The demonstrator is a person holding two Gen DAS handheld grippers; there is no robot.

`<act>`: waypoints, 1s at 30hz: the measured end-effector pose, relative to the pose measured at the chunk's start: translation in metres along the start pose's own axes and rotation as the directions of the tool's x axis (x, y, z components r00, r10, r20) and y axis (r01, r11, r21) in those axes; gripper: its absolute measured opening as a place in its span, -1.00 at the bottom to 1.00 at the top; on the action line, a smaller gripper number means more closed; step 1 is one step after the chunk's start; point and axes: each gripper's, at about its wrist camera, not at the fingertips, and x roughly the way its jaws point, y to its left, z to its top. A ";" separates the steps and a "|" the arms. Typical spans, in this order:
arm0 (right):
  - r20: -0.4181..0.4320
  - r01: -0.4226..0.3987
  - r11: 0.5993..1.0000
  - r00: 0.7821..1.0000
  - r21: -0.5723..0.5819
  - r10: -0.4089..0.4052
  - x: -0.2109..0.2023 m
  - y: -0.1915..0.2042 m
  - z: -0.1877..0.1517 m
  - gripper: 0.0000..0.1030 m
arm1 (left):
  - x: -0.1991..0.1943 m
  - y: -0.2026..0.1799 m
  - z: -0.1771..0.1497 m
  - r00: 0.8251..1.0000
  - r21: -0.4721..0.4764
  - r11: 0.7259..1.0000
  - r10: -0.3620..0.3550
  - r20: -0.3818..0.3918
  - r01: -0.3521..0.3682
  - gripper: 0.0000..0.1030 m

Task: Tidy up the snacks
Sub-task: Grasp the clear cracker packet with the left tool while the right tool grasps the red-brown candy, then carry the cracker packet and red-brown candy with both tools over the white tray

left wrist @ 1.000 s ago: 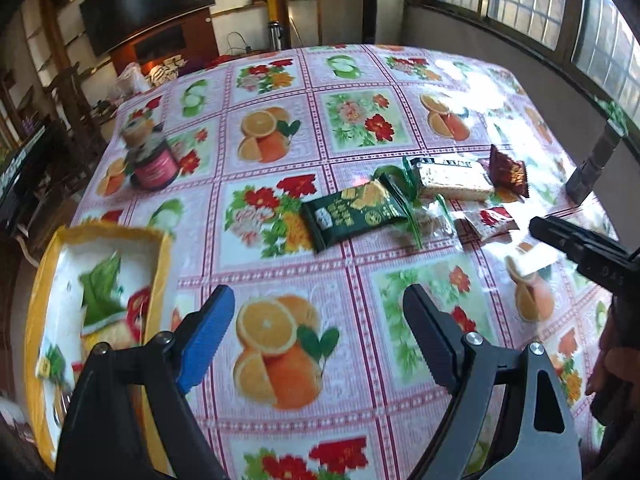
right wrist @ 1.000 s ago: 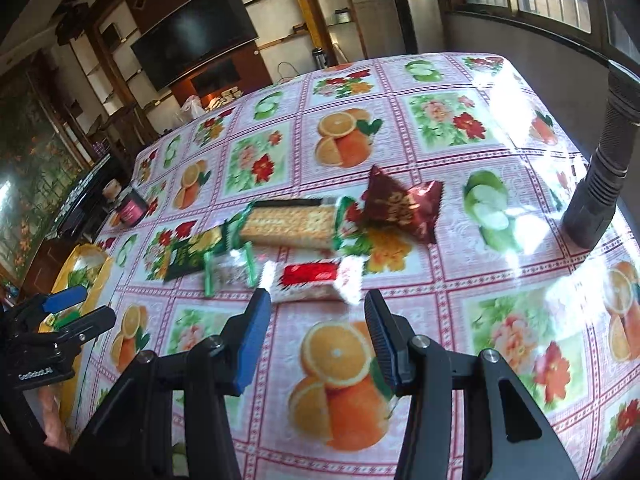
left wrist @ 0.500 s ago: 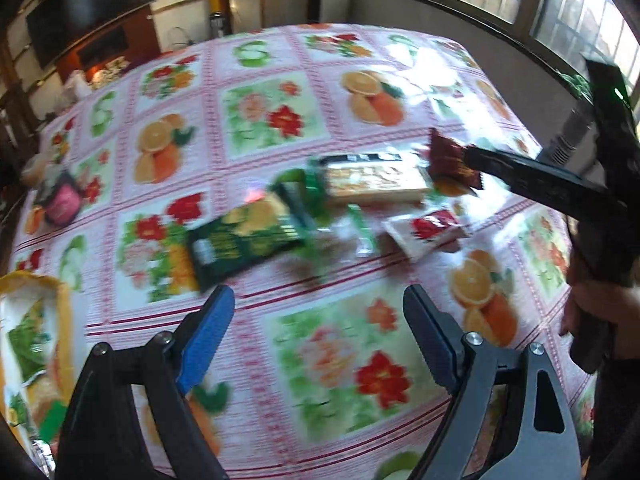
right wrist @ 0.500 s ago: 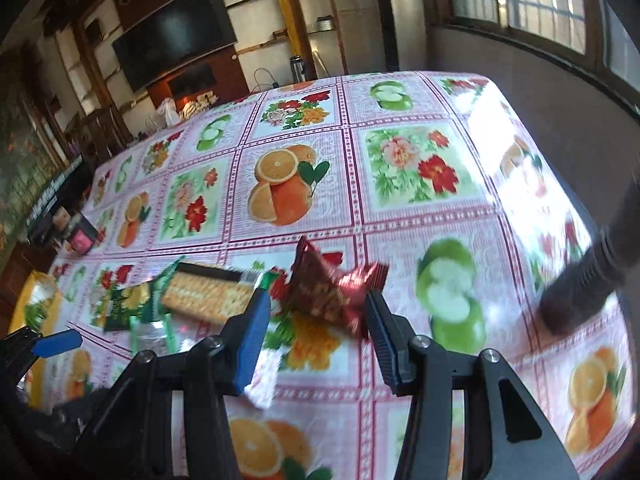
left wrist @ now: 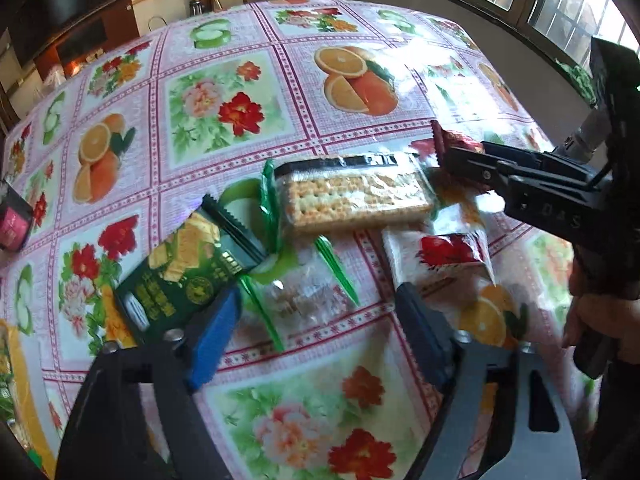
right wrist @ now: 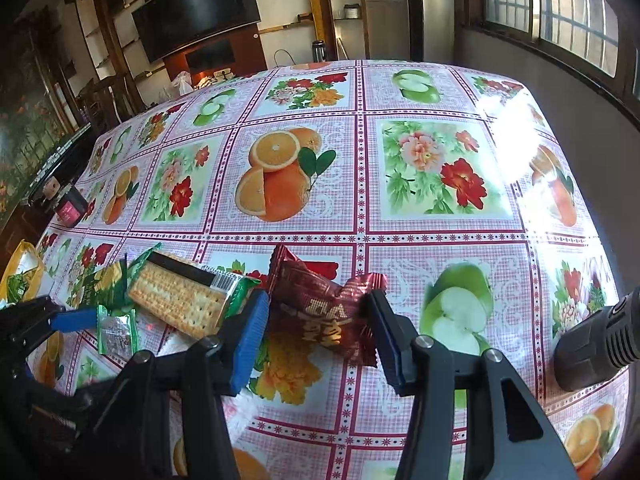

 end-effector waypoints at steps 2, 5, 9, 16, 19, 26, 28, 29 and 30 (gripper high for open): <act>0.003 -0.001 1.000 1.000 -0.006 0.001 0.000 0.001 -0.001 0.03 | -0.002 -0.002 -0.001 1.000 0.016 1.000 0.001 0.008 -0.001 0.03; 0.009 0.003 1.000 1.000 -0.009 -0.003 0.001 0.001 -0.001 -0.01 | -0.006 0.003 -0.004 0.999 0.012 0.999 -0.041 0.007 0.040 -0.15; 0.011 -0.002 1.000 1.000 0.003 0.002 -0.002 -0.001 -0.002 -0.17 | -0.013 0.012 -0.012 0.997 -0.002 0.997 -0.073 0.007 0.073 -0.17; 0.004 -0.028 0.999 1.000 0.020 0.028 -0.016 -0.003 -0.009 -0.58 | -0.022 0.008 -0.027 0.994 -0.014 0.994 -0.110 0.009 0.110 -0.19; 0.002 -0.042 0.999 0.999 0.026 0.042 -0.019 -0.003 -0.010 -0.68 | -0.026 0.009 -0.032 0.992 -0.028 0.991 -0.128 0.012 0.128 -0.20; 0.064 -0.015 0.998 0.998 -0.056 0.018 -0.026 0.006 0.002 -0.13 | -0.038 0.018 -0.042 0.990 -0.055 0.989 -0.139 0.027 0.140 -0.19; 0.096 -0.026 0.992 0.995 -0.121 0.037 -0.027 0.012 0.008 0.03 | -0.040 0.021 -0.043 0.989 -0.055 0.988 -0.145 0.032 0.147 -0.19; 0.090 -0.032 0.987 0.995 -0.157 0.047 -0.024 0.016 0.010 0.08 | -0.039 0.022 -0.043 0.989 -0.056 0.987 -0.147 0.031 0.149 -0.19; 0.075 -0.032 0.979 0.996 -0.200 0.048 -0.019 0.021 0.012 0.10 | -0.039 0.023 -0.043 0.988 -0.058 0.987 -0.149 0.031 0.150 -0.19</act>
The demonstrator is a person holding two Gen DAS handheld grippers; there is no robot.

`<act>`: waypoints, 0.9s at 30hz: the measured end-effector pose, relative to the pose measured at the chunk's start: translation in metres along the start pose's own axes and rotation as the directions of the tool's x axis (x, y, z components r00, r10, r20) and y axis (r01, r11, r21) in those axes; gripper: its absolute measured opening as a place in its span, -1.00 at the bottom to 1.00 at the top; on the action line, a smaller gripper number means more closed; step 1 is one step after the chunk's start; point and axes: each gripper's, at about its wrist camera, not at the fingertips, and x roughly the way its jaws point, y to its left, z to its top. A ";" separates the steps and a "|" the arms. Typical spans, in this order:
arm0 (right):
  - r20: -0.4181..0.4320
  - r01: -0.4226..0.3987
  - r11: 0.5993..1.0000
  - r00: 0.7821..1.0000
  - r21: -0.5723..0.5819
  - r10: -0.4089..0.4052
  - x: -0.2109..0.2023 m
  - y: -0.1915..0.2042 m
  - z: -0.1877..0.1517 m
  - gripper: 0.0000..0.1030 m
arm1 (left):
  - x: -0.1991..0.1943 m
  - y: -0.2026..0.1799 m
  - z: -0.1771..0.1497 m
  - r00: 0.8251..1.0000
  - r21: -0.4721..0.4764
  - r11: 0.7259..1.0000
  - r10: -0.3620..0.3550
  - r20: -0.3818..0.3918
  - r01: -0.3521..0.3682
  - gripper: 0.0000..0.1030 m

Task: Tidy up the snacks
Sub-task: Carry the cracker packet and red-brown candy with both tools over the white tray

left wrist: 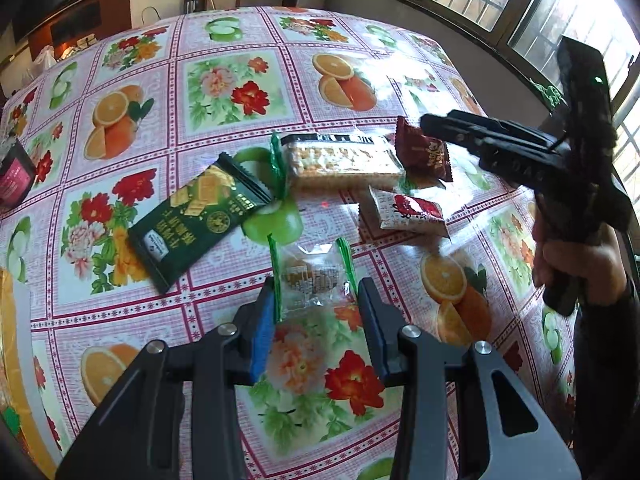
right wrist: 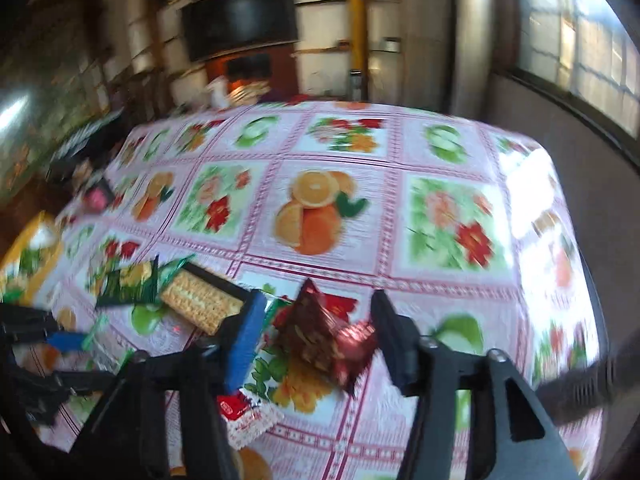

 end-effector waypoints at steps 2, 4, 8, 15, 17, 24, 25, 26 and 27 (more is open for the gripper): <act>-0.064 0.040 0.991 0.997 -0.129 -0.048 0.017 0.009 0.002 0.10 | 0.001 0.003 0.000 1.000 -0.004 1.000 0.004 -0.004 -0.004 -0.19; -0.144 0.017 0.985 0.989 -0.170 -0.042 0.031 0.009 -0.001 0.08 | 0.000 0.007 -0.003 1.000 -0.013 1.000 0.003 -0.005 -0.003 -0.19; -0.196 -0.031 0.997 0.980 -0.069 0.017 0.039 -0.002 -0.010 -0.19 | -0.003 0.010 -0.007 1.000 -0.022 1.000 0.005 -0.001 -0.005 -0.19; -0.132 -0.074 0.993 0.987 0.090 0.086 -0.002 0.004 -0.025 -0.33 | -0.018 0.002 -0.021 1.000 -0.028 1.000 0.013 0.017 -0.013 -0.19; -0.098 -0.097 0.988 0.989 0.116 0.109 -0.023 0.015 -0.032 -0.33 | -0.026 -0.001 -0.026 0.999 -0.037 0.999 0.022 0.026 -0.021 -0.19; -0.049 -0.196 0.966 0.977 0.167 0.207 -0.065 0.061 -0.055 -0.33 | -0.066 -0.016 -0.057 0.992 -0.052 0.994 0.102 0.076 -0.098 -0.19; -0.046 -0.207 0.965 0.975 0.161 0.216 -0.069 0.069 -0.058 -0.33 | -0.074 -0.017 -0.063 0.989 -0.057 0.992 0.120 0.089 -0.115 -0.19; -0.043 -0.216 0.964 0.974 0.154 0.224 -0.072 0.079 -0.061 -0.33 | -0.082 -0.017 -0.069 0.985 -0.063 0.989 0.141 0.099 -0.135 -0.19; -0.040 -0.224 0.963 0.972 0.152 0.232 -0.075 0.086 -0.062 -0.34 | -0.090 -0.016 -0.075 0.980 -0.071 0.985 0.166 0.111 -0.159 -0.19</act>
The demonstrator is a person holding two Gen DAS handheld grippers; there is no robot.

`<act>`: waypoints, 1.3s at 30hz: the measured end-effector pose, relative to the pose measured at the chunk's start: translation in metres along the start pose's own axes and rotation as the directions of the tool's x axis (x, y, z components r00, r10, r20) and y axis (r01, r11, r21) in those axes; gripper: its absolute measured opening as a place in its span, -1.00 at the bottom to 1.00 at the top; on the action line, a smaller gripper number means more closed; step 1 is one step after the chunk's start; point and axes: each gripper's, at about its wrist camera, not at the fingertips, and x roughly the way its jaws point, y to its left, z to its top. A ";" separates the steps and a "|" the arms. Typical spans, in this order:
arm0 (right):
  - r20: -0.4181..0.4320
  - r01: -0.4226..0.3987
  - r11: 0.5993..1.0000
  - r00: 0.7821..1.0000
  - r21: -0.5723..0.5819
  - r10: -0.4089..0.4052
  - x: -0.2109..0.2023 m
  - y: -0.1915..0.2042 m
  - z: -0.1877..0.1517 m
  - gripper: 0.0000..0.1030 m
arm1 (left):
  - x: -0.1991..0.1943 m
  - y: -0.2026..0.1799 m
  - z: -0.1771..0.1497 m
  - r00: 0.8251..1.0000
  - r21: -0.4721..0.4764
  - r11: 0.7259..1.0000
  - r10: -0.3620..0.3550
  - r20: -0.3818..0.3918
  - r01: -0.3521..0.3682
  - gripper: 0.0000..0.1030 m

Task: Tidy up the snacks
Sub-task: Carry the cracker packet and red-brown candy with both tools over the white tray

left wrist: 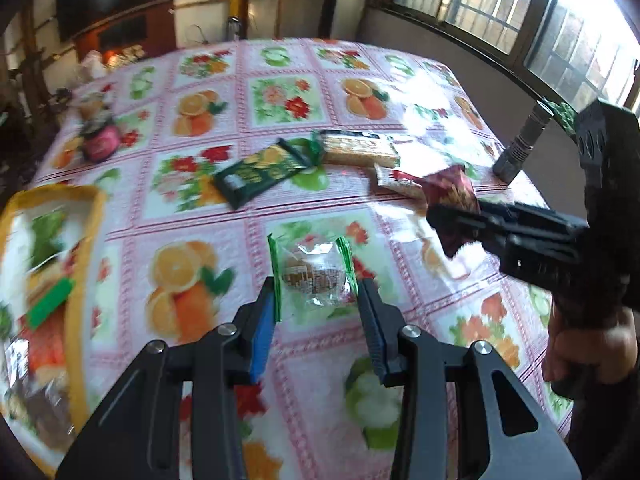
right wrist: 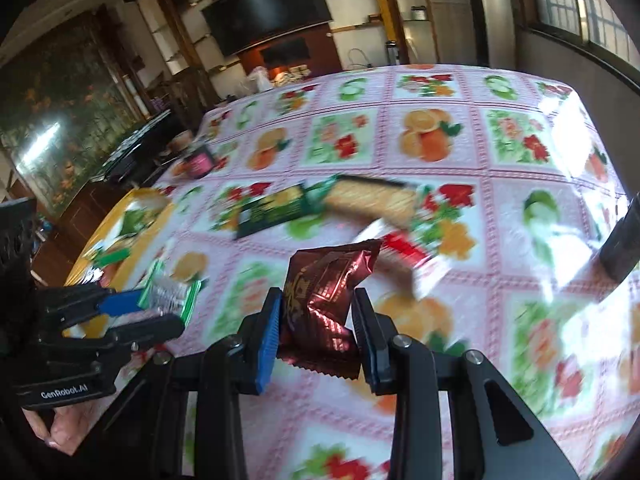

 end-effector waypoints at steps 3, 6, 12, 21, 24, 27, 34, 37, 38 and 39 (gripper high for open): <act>0.006 -0.037 0.999 0.999 0.000 0.037 -0.002 0.024 -0.009 -0.34 | -0.018 0.014 -0.011 0.999 -0.034 0.998 0.045 0.022 -0.044 -0.19; 0.002 -0.075 0.997 0.997 -0.005 0.075 0.001 0.045 -0.015 -0.34 | -0.036 0.029 -0.020 0.994 -0.066 0.993 0.100 0.047 -0.096 -0.19; -0.007 -0.131 0.991 0.991 -0.031 0.130 0.009 0.088 -0.022 -0.34 | -0.066 0.059 -0.037 0.979 -0.128 0.976 0.187 0.082 -0.175 -0.19; -0.020 -0.174 0.983 0.985 -0.063 0.173 0.020 0.131 -0.021 -0.34 | -0.083 0.092 -0.052 0.967 -0.192 0.957 0.236 0.092 -0.215 -0.19; -0.024 -0.183 0.981 0.983 -0.070 0.182 0.023 0.138 -0.020 -0.34 | -0.087 0.102 -0.055 0.965 -0.207 0.952 0.247 0.094 -0.223 -0.19; -0.025 -0.186 0.980 0.983 -0.074 0.184 0.026 0.146 -0.018 -0.34 | -0.091 0.109 -0.058 0.962 -0.219 0.948 0.257 0.095 -0.231 -0.19; -0.043 -0.201 0.974 0.979 -0.105 0.198 0.039 0.171 -0.012 -0.34 | -0.096 0.130 -0.063 0.956 -0.254 0.936 0.276 0.095 -0.245 -0.19; -0.042 -0.210 0.971 0.978 -0.115 0.206 0.046 0.183 -0.007 -0.34 | -0.098 0.143 -0.065 0.953 -0.277 0.927 0.287 0.094 -0.252 -0.19; -0.047 -0.216 0.969 0.976 -0.123 0.212 0.050 0.189 -0.003 -0.34 | -0.099 0.148 -0.066 0.952 -0.285 0.924 0.291 0.092 -0.255 -0.19; -0.051 -0.223 0.966 0.975 -0.128 0.218 0.053 0.194 0.000 -0.34 | -0.099 0.154 -0.066 0.951 -0.293 0.921 0.295 0.089 -0.258 -0.19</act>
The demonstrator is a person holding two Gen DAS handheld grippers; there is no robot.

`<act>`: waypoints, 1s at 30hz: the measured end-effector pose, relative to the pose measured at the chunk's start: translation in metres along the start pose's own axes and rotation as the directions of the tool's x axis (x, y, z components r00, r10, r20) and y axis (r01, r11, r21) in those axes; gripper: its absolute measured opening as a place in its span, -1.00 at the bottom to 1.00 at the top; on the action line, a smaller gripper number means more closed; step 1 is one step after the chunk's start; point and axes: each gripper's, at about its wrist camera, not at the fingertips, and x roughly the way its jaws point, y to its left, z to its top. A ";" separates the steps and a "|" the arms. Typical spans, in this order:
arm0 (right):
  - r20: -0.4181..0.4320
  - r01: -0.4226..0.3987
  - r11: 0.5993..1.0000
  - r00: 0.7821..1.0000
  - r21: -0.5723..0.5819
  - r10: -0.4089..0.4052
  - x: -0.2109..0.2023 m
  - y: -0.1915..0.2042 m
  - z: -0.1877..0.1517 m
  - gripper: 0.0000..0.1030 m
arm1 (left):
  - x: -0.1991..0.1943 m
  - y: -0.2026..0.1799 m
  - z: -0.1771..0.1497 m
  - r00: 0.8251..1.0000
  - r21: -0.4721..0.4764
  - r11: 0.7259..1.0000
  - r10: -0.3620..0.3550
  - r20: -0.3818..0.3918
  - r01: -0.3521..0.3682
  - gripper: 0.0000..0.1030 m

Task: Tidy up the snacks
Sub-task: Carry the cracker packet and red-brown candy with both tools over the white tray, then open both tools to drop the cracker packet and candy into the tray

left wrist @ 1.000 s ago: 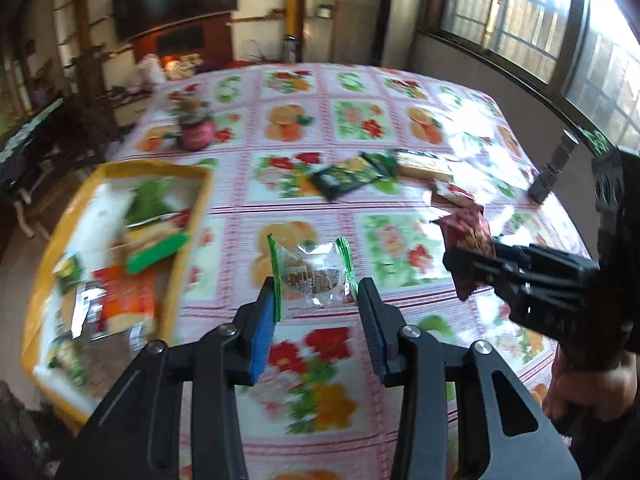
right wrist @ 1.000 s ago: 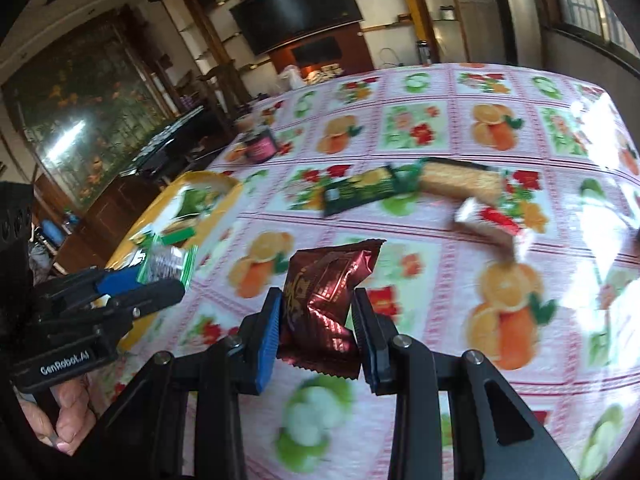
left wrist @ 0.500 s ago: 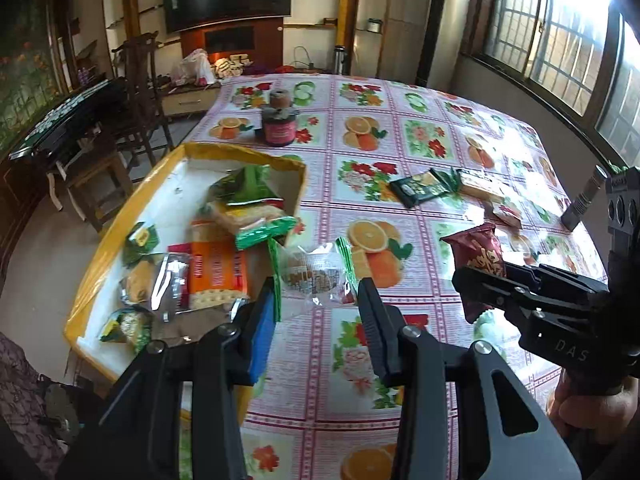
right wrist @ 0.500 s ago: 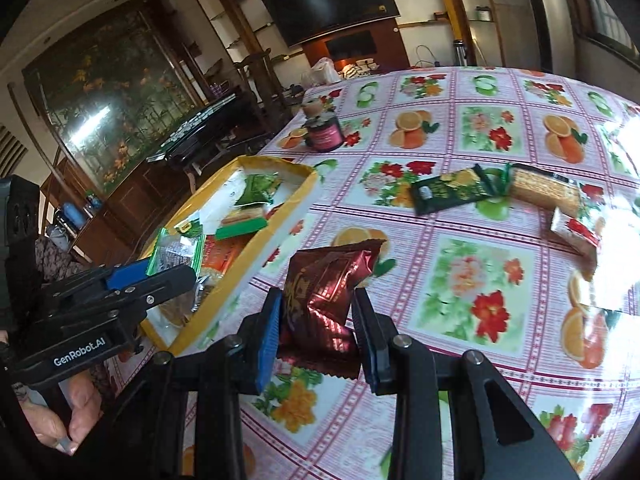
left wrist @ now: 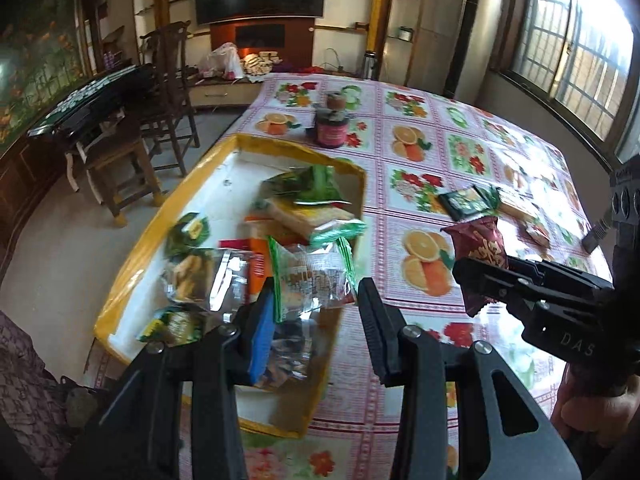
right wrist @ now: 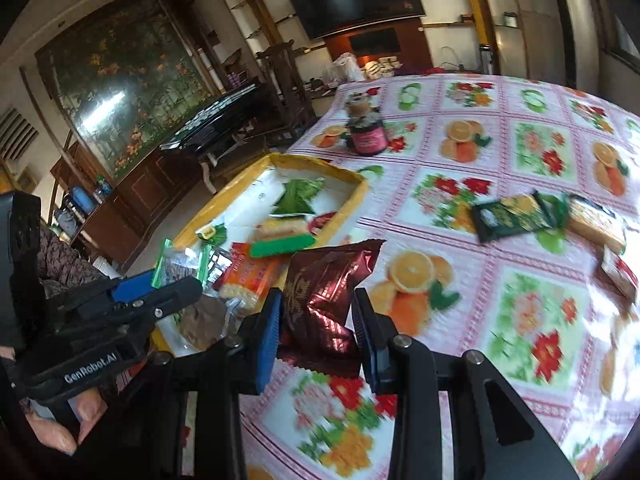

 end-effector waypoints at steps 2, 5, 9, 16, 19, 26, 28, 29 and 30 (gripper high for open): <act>-0.004 -0.005 1.000 1.000 -0.018 0.005 0.011 0.009 0.009 -0.34 | 0.003 0.012 0.002 1.000 -0.021 1.000 0.007 -0.003 -0.007 -0.19; -0.016 -0.023 0.999 1.000 -0.040 0.022 0.027 0.020 0.019 -0.34 | 0.008 0.028 0.004 1.000 -0.051 0.999 0.017 -0.008 -0.017 -0.19; -0.035 -0.034 0.998 0.999 -0.061 0.032 0.048 0.032 0.031 -0.34 | 0.010 0.043 0.005 0.999 -0.075 0.997 0.031 -0.007 -0.032 -0.19; -0.049 -0.039 0.994 0.998 -0.103 0.034 0.077 0.046 0.052 -0.34 | 0.024 0.062 0.008 0.999 -0.105 0.993 0.047 -0.026 -0.049 -0.19; -0.054 -0.035 0.993 0.998 -0.113 0.029 0.090 0.051 0.060 -0.34 | 0.029 0.065 0.010 0.998 -0.108 0.993 0.045 -0.033 -0.048 -0.19; -0.078 -0.031 0.991 0.997 -0.132 0.021 0.115 0.056 0.067 -0.34 | 0.043 0.065 0.016 0.997 -0.097 0.993 0.057 -0.048 -0.061 -0.19; -0.085 -0.034 0.991 0.996 -0.131 0.023 0.120 0.055 0.066 -0.34 | 0.046 0.067 0.016 0.997 -0.100 0.993 0.059 -0.053 -0.064 -0.19; -0.086 -0.036 0.991 0.996 -0.132 0.025 0.121 0.055 0.066 -0.34 | 0.047 0.067 0.016 0.997 -0.101 0.993 0.059 -0.055 -0.065 -0.19; -0.090 -0.045 0.990 0.995 -0.133 0.033 0.123 0.055 0.066 -0.34 | 0.048 0.068 0.016 0.997 -0.101 0.993 0.059 -0.057 -0.065 -0.19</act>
